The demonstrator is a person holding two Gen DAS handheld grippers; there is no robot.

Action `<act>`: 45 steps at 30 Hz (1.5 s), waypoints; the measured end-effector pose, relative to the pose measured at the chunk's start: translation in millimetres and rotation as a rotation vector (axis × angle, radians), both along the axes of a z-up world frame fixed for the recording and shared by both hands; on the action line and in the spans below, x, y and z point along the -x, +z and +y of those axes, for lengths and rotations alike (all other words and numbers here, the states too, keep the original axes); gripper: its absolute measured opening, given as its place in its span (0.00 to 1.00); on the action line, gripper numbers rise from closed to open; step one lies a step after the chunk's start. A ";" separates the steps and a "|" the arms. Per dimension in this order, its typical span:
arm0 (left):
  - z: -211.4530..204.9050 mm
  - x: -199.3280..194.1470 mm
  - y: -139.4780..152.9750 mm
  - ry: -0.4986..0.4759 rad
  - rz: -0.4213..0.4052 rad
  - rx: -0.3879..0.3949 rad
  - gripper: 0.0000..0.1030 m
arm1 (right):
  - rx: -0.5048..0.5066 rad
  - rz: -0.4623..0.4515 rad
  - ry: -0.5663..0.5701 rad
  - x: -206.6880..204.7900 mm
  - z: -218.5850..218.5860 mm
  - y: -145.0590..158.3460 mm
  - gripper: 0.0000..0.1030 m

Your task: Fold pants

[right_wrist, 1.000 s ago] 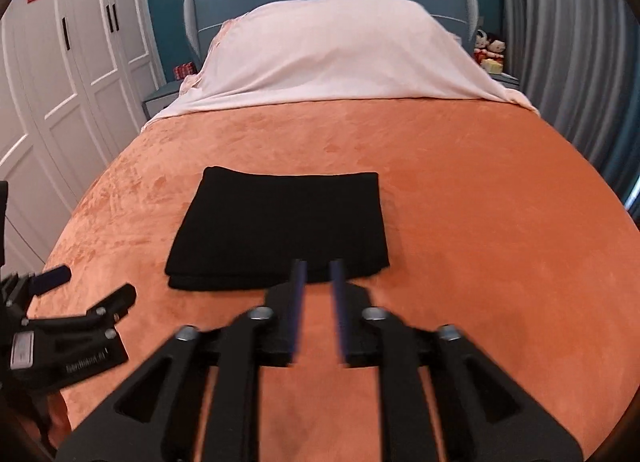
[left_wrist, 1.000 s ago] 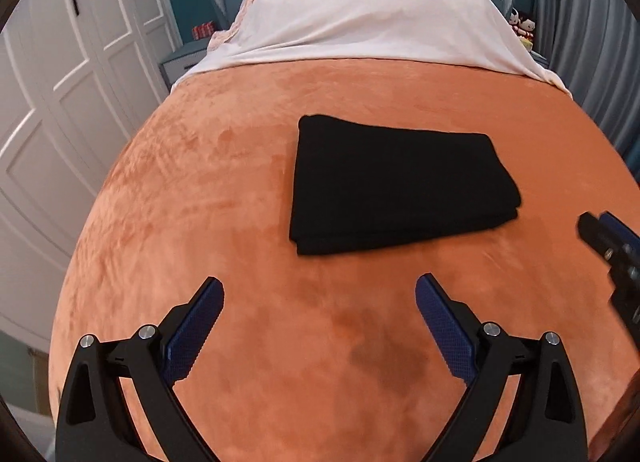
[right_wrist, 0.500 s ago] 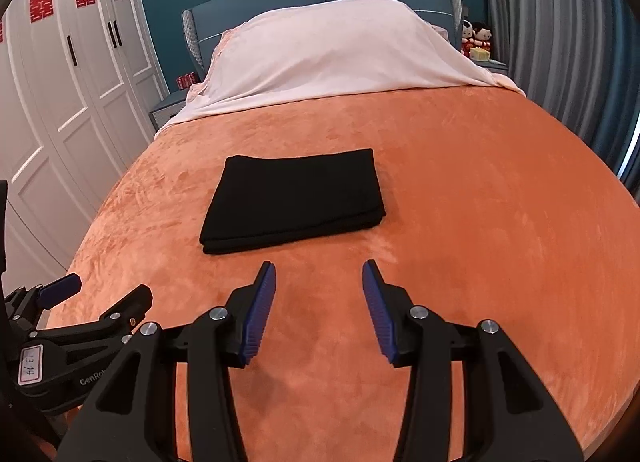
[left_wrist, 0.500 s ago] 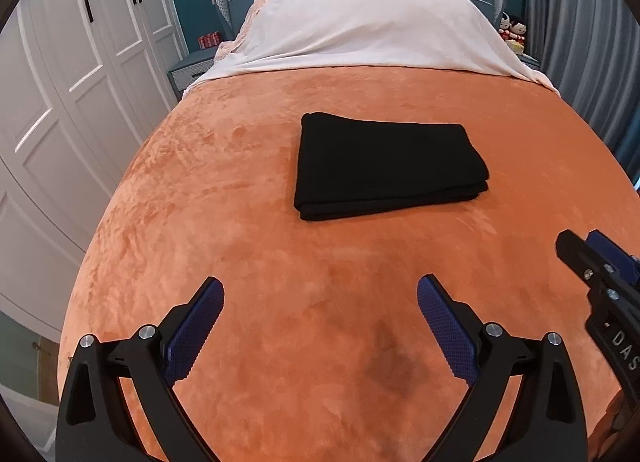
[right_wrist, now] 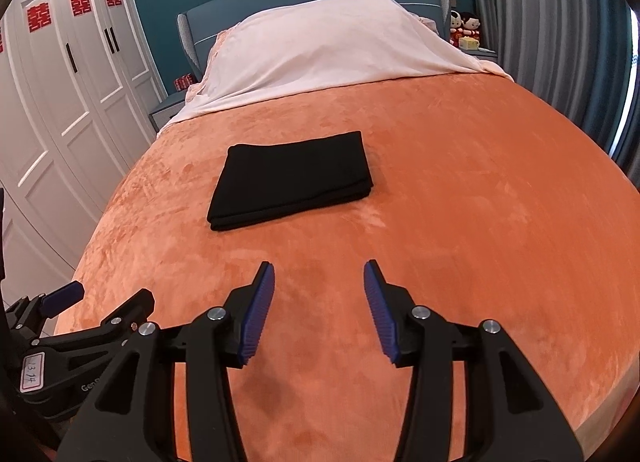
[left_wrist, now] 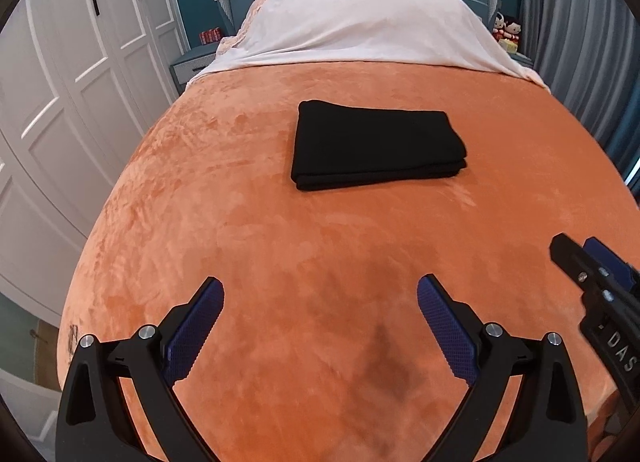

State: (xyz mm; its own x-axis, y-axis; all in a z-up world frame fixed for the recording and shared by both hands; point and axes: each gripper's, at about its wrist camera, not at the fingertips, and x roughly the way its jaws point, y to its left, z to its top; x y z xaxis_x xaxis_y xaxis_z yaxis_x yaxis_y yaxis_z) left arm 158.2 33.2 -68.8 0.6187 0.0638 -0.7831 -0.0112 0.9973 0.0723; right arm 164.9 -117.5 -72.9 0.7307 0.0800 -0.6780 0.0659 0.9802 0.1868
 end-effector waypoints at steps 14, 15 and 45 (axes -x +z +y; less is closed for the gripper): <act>-9.1 60.0 28.8 0.000 -0.092 -0.007 0.95 | 0.033 -0.060 0.025 58.5 4.0 19.6 0.58; -8.4 60.1 28.3 0.007 -0.089 -0.010 0.95 | 0.034 -0.062 0.025 59.9 4.1 20.2 0.58; 5.1 55.7 25.5 0.053 -0.061 0.032 0.95 | 0.037 -0.061 0.026 63.7 4.7 24.1 0.58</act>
